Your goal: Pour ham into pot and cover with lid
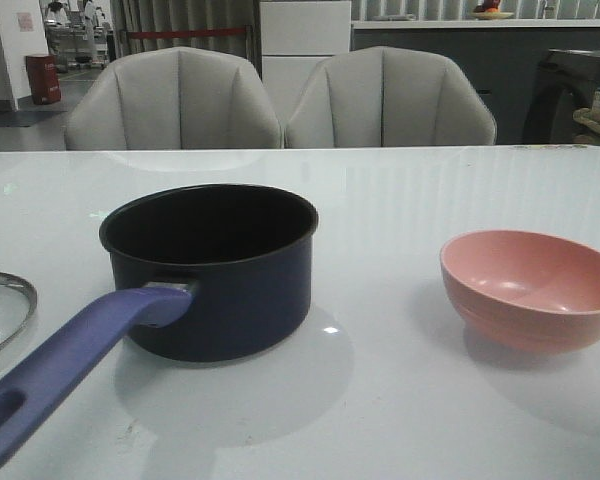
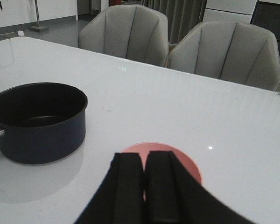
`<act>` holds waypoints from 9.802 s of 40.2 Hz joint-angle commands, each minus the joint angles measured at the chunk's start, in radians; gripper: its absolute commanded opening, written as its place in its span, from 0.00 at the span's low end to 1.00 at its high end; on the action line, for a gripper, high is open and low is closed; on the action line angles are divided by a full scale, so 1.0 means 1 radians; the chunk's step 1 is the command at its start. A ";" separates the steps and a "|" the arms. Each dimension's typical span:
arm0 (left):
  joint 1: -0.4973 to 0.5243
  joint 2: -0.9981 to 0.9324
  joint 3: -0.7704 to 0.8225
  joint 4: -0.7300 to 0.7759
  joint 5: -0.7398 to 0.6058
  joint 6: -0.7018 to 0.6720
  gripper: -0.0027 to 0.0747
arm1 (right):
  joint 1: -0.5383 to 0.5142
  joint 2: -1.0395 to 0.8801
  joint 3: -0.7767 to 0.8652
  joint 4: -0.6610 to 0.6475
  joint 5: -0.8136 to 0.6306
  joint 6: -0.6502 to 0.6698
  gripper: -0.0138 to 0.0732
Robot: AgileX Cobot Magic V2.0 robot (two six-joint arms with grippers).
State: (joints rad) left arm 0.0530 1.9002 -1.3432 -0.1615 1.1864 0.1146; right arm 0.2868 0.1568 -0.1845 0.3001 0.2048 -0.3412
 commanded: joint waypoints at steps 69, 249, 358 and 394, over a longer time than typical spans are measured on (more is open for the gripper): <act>-0.003 -0.030 -0.024 -0.012 -0.031 -0.005 0.26 | 0.002 0.011 -0.025 0.008 -0.072 -0.009 0.34; -0.522 -0.039 -0.499 -0.026 0.102 0.028 0.83 | 0.002 0.011 -0.025 0.008 -0.072 -0.009 0.34; -0.142 -1.864 1.095 0.014 -1.012 0.023 0.22 | 0.002 0.011 -0.025 0.008 -0.072 -0.009 0.34; -0.115 -1.928 1.381 0.142 -1.208 -0.115 0.22 | 0.002 0.011 -0.025 0.008 -0.072 -0.009 0.34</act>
State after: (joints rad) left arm -0.0653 -0.0057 0.0062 -0.0204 0.0617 0.0134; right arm 0.2868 0.1568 -0.1845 0.3018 0.2058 -0.3412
